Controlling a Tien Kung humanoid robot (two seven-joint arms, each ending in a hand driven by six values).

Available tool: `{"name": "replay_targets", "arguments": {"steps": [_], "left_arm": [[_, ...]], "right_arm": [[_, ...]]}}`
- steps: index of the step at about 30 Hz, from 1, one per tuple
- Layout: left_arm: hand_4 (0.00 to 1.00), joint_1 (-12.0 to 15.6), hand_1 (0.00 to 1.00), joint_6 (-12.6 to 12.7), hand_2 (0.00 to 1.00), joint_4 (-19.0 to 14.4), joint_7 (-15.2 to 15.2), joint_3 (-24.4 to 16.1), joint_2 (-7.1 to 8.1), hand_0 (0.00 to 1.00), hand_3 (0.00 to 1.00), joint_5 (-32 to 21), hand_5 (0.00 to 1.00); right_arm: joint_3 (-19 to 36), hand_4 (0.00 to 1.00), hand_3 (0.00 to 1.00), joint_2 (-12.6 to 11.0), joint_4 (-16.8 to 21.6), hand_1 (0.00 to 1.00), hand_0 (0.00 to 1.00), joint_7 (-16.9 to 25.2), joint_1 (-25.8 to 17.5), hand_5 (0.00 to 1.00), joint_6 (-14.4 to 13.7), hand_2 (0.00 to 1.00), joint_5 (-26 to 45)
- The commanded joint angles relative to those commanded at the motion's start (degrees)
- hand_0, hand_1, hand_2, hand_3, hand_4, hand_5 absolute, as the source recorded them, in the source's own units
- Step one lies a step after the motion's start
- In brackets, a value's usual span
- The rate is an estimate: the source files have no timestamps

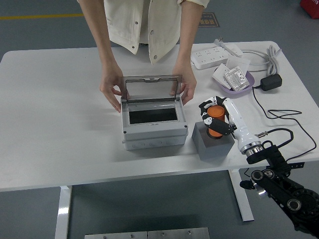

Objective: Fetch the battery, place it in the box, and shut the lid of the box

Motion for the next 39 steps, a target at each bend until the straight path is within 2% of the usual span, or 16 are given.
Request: {"name": "replay_targets", "arguments": {"steps": [1, 6, 7, 8, 13, 17, 20, 24, 28, 33, 39], "left_arm": [[0.165, 0.0, 0.753, 0.0, 0.582, 0.0, 0.0, -0.1, 0.00, 0.573, 0.527, 0.1, 0.002], [0.165, 0.1, 0.753, 0.0, 0.582, 0.0, 0.0, 0.0, 0.02, 0.573, 0.527, 0.0, 0.002], [0.167, 0.0, 0.753, 0.0, 0.583, 0.0, 0.0, 0.0, 0.03, 0.574, 0.527, -0.1, 0.002], [0.167, 0.0, 0.753, 0.0, 0.583, 0.0, 0.0, 0.1, 0.03, 0.574, 0.527, -0.2, 0.002], [0.164, 0.0, 0.753, -0.1, 0.583, 0.0, 0.0, 0.2, 0.14, 0.574, 0.526, -0.3, 0.002], [0.164, 0.0, 0.753, -0.3, 0.583, 0.0, 0.2, 0.1, 0.37, 0.574, 0.526, -0.2, 0.002], [0.166, 0.0, 0.753, -0.4, 0.584, 0.0, 0.2, 0.3, 0.55, 0.575, 0.526, -0.5, 0.002], [0.164, 0.0, 0.754, -0.6, 0.585, 0.0, 0.2, 0.6, 0.72, 0.574, 0.525, -0.9, 0.003], [0.164, 0.0, 0.754, -0.6, 0.585, 0.0, 0.3, 0.5, 0.84, 0.574, 0.525, -0.9, 0.003], [0.164, 0.0, 0.753, -0.7, 0.586, 0.0, 0.5, 0.5, 1.13, 0.575, 0.525, -0.8, 0.003], [0.166, 0.1, 0.753, -0.7, 0.588, 0.0, 0.7, 0.7, 1.33, 0.575, 0.526, -1.1, 0.004]], "right_arm": [[0.1, 0.002, 0.236, -0.1, 0.1, 0.207, 0.147, -0.1, 0.3, 0.002, -0.1, 0.208, -0.5], [0.3, 0.002, 0.236, -0.4, 0.2, 0.207, 0.147, -0.3, 1.9, 0.002, -0.5, 0.208, -2.2], [0.3, 0.002, 0.222, -0.4, 0.3, 0.183, 0.061, -0.6, 2.3, 0.002, -0.5, 0.226, -2.9], [0.3, 0.002, 0.222, -0.5, 0.3, 0.183, 0.061, -0.9, 2.8, 0.002, -0.4, 0.226, -3.7], [-0.4, 0.002, 0.222, -1.4, 0.4, 0.180, 0.053, -6.2, 6.5, 0.002, 1.5, 0.231, -11.3], [-3.7, 0.002, 0.222, -2.6, -0.6, 0.180, 0.053, -11.7, 11.1, 0.002, 5.0, 0.231, -19.5], [-6.6, 0.002, 0.223, -2.6, -1.5, 0.178, 0.048, -15.5, 14.6, 0.002, 6.6, 0.234, -25.1], [-10.1, 0.002, 0.225, -1.7, -2.5, 0.182, 0.052, -19.6, 18.9, 0.002, 8.3, 0.238, -31.4], [-13.1, 0.002, 0.225, -0.4, -3.4, 0.182, 0.052, -21.6, 22.2, 0.002, 9.8, 0.238, -36.2], [-16.0, 0.002, 0.229, 2.6, -4.7, 0.180, 0.052, -23.1, 25.3, 0.002, 11.3, 0.234, -38.2], [-18.0, 0.002, 0.229, 6.3, -5.7, 0.183, 0.052, -24.1, 26.7, 0.002, 12.1, 0.235, -38.7]]}}
